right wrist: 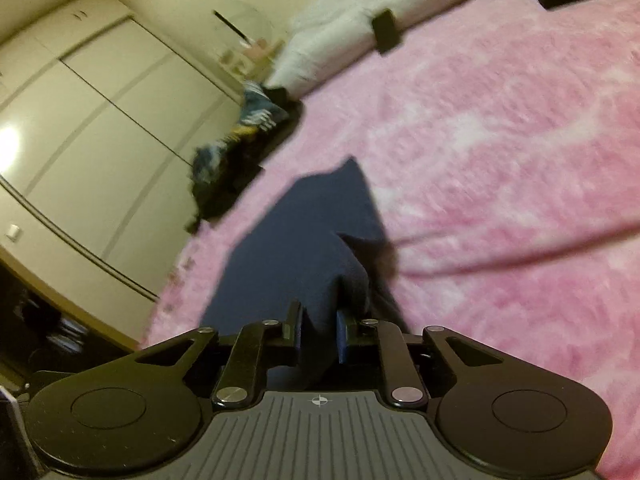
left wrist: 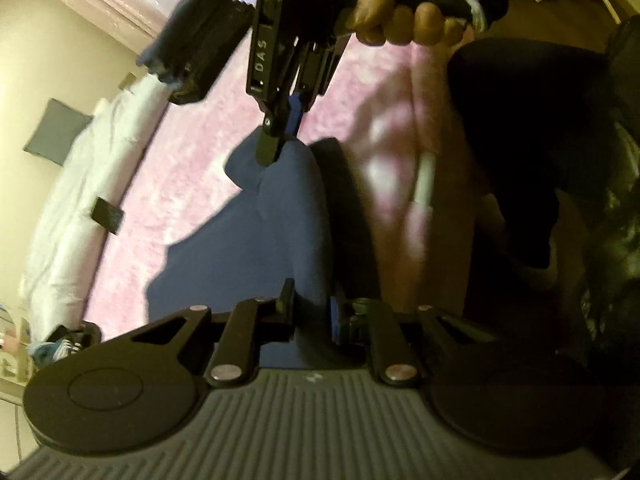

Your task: Fold clothes

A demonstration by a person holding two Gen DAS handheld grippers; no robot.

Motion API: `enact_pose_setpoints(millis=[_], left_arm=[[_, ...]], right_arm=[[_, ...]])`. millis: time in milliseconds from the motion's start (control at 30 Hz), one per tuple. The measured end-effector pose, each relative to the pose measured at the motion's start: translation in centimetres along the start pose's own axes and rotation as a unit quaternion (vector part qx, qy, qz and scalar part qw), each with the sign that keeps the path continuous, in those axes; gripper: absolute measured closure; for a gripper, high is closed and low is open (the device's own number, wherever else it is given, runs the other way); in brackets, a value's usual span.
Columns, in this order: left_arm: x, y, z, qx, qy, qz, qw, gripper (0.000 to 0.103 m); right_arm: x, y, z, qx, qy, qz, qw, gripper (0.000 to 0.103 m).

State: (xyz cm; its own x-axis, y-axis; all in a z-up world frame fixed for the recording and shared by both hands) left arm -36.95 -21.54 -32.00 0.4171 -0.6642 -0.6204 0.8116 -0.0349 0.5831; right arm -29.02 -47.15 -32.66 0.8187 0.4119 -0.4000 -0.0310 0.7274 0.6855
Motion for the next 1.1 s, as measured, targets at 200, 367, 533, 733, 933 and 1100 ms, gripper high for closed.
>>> enact_pose_setpoints(millis=[200,367,533,733,933,1100], left_arm=[[0.2,-0.5,-0.5,0.006,0.0,-0.01,0.9999,0.09],[-0.2,-0.7,-1.1,0.011,-0.004,-0.01,0.9999,0.09],[-0.5,-0.5,-1.2,-0.002,-0.009,-0.007,0.9999,0.09],[-0.6,-0.4,-1.3,-0.015,-0.019,-0.008,0.9997,0.089],[-0.9,0.5,-0.7,-0.045,-0.04,-0.015,0.9981,0.084],[-2.2,2.5,1.7,-0.105,-0.114,-0.021,0.9877,0.076]], right_arm=[[-4.2,-2.1,-1.6,0.046,-0.03,-0.033,0.998,0.009],[-3.9,-1.7,-3.6,0.098,-0.007,-0.014,0.995,0.009],[-1.3,-1.1,-4.0,0.109,-0.008,-0.007,0.994,0.01],[0.0,-1.5,-3.7,0.152,-0.032,-0.001,0.988,0.061],[-1.2,-1.6,-2.0,0.153,-0.054,0.004,0.987,0.09],[-3.9,0.8,3.5,0.067,-0.089,0.007,0.994,0.091]])
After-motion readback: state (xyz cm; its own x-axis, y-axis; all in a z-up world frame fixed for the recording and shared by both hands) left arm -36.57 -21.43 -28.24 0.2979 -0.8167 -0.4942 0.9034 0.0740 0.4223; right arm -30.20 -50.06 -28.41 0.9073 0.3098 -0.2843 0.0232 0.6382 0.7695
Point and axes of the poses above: each gripper's, at about its wrist camera, not at the fingertips, and x roughly the way its jaws point, y to its left, z to its top, the point moved 3 cm from there along x, roughly the way its jaws point, and after that the axes turned 13 degrees about -y, right-handed, at the moved point
